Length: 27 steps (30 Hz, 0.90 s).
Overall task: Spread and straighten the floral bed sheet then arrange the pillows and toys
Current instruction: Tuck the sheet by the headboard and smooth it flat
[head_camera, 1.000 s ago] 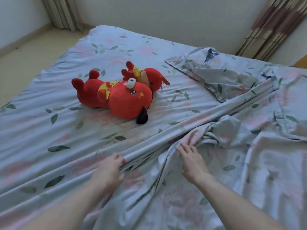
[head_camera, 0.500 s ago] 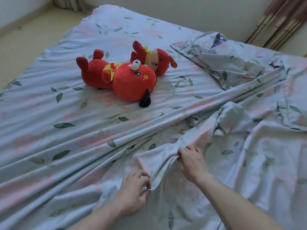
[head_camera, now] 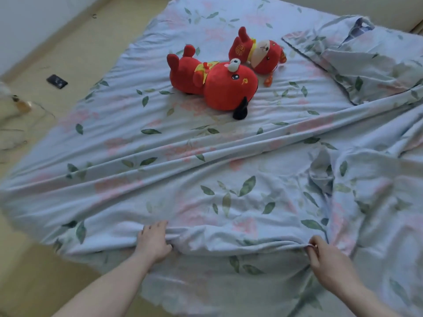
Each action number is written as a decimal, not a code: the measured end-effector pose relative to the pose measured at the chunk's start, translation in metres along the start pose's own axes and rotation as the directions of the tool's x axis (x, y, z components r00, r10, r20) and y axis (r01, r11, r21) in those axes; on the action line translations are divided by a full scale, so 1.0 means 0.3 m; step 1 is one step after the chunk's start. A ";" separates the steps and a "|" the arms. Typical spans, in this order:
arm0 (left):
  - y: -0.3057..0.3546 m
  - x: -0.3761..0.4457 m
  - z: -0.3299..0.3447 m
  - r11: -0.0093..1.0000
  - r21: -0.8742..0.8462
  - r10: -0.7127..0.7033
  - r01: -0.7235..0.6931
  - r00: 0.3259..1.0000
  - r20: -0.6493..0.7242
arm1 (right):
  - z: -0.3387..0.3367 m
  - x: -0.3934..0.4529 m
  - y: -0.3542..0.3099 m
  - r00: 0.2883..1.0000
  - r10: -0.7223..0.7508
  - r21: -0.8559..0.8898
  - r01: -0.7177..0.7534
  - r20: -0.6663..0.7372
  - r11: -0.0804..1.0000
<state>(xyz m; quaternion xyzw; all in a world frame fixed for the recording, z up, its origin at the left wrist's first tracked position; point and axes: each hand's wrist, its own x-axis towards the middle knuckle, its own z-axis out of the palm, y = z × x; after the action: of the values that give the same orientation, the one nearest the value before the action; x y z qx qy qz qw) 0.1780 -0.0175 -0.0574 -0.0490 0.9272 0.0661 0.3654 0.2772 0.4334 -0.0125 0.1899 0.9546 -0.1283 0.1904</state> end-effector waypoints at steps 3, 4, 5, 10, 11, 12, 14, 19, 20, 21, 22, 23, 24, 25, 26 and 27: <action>-0.094 -0.051 0.051 0.999 0.015 -0.035 0.037 0.987 -0.154 | 0.071 -0.044 -0.008 0.993 0.045 -0.186 -0.023 0.113 0.982; -0.114 -0.075 0.066 0.999 -0.038 -0.018 0.010 0.976 -0.217 | 0.098 -0.068 -0.039 0.990 0.005 -0.275 0.034 0.139 0.961; -0.131 -0.098 0.080 0.993 -0.117 -0.005 -0.029 0.960 -0.280 | 0.132 -0.089 -0.077 0.982 -0.069 -0.348 0.127 0.174 0.929; -0.181 -0.273 0.134 0.868 -0.437 0.014 -0.235 0.892 -0.452 | 0.242 -0.253 -0.470 0.870 -0.436 -0.065 0.461 0.232 0.885; -0.207 -0.311 0.139 0.854 -0.452 0.025 -0.256 0.889 -0.457 | 0.266 -0.300 -0.574 0.840 -0.487 -0.013 0.504 0.238 0.863; -0.220 -0.337 0.135 0.848 -0.452 0.046 -0.277 0.888 -0.458 | 0.287 -0.340 -0.665 0.815 -0.533 0.034 0.541 0.228 0.841; -0.241 -0.363 0.121 0.841 -0.427 0.091 -0.334 0.863 -0.496 | 0.322 -0.400 -0.817 0.789 -0.580 0.112 0.570 0.203 0.814; -0.476 -0.370 0.130 0.803 -0.578 -0.161 -0.147 0.879 -0.448 | 0.424 -0.468 -1.098 0.822 -0.532 0.067 0.530 0.203 0.845; -0.535 -0.359 0.147 0.753 -0.656 -0.258 -0.055 0.892 -0.370 | 0.445 -0.464 -1.123 0.833 -0.505 0.041 0.510 0.226 0.859; -0.583 -0.350 0.165 0.718 -0.696 -0.317 0.034 0.905 -0.284 | 0.462 -0.457 -1.130 0.839 -0.488 0.033 0.495 0.241 0.868; -0.636 -0.337 0.188 0.705 -0.698 -0.347 0.124 0.919 -0.186 | 0.481 -0.451 -1.137 0.843 -0.476 0.022 0.486 0.251 0.873; -0.708 -0.325 0.219 0.691 -0.690 -0.365 0.214 0.928 -0.077 | 0.512 -0.452 -1.162 0.841 -0.472 -0.005 0.491 0.265 0.871; -0.765 -0.313 0.242 0.677 -0.676 -0.374 0.290 0.927 0.024 | 0.533 -0.451 -1.179 0.842 -0.469 -0.029 0.494 0.267 0.869; -0.811 -0.301 0.258 0.658 -0.672 -0.380 0.340 0.920 0.094 | 0.554 -0.449 -1.193 0.842 -0.473 -0.045 0.500 0.260 0.865; -0.848 -0.282 0.273 0.633 -0.679 -0.383 0.371 0.913 0.141 | 0.571 -0.445 -1.208 0.842 -0.479 -0.078 0.510 0.250 0.857; -0.884 -0.261 0.287 0.594 -0.700 -0.391 0.397 0.902 0.180 | 0.587 -0.442 -1.231 0.841 -0.486 -0.120 0.522 0.239 0.844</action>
<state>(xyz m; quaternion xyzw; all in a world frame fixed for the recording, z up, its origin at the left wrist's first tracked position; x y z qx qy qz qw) 0.3298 -0.2620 -0.0892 -0.3918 0.7896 0.3427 0.3251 0.2940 0.0053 -0.0517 -0.1005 0.9544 -0.1053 0.2605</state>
